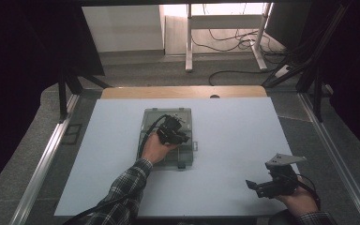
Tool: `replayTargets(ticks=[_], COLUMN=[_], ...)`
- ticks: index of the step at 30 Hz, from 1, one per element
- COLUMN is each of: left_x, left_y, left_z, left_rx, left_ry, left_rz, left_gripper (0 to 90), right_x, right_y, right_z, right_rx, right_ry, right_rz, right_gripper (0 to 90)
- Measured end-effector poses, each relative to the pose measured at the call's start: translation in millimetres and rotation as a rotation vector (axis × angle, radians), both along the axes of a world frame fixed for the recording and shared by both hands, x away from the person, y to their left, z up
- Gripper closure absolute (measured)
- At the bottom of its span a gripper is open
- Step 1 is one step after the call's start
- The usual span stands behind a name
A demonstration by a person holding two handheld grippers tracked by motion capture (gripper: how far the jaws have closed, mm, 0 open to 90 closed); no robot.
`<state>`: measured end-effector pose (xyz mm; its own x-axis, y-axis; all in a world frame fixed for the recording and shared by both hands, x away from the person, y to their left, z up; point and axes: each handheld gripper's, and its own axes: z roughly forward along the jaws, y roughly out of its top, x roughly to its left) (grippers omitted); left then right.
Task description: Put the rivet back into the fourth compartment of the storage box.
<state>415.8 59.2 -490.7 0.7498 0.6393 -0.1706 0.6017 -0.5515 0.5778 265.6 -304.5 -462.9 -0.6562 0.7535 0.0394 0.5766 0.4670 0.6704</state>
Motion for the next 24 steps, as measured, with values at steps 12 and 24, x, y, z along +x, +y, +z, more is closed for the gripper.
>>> replayTargets(ticks=[12,24], left_x=[-2.1,-2.4], left_y=[1.2,-1.0], left_z=[10.5,15.9], left_rx=[-0.013,-0.048], left_ry=[-0.017,-0.004], left_rz=[0.003,0.017], left_gripper=[62.1,21.2], right_x=[-0.1,-0.3], right_y=[0.1,0.3], right_z=[0.0,0.1], right_rx=[0.0,0.002], right_ry=[0.001,-0.001], right_rz=[-0.004,-0.004], right_gripper=[0.0,0.0])
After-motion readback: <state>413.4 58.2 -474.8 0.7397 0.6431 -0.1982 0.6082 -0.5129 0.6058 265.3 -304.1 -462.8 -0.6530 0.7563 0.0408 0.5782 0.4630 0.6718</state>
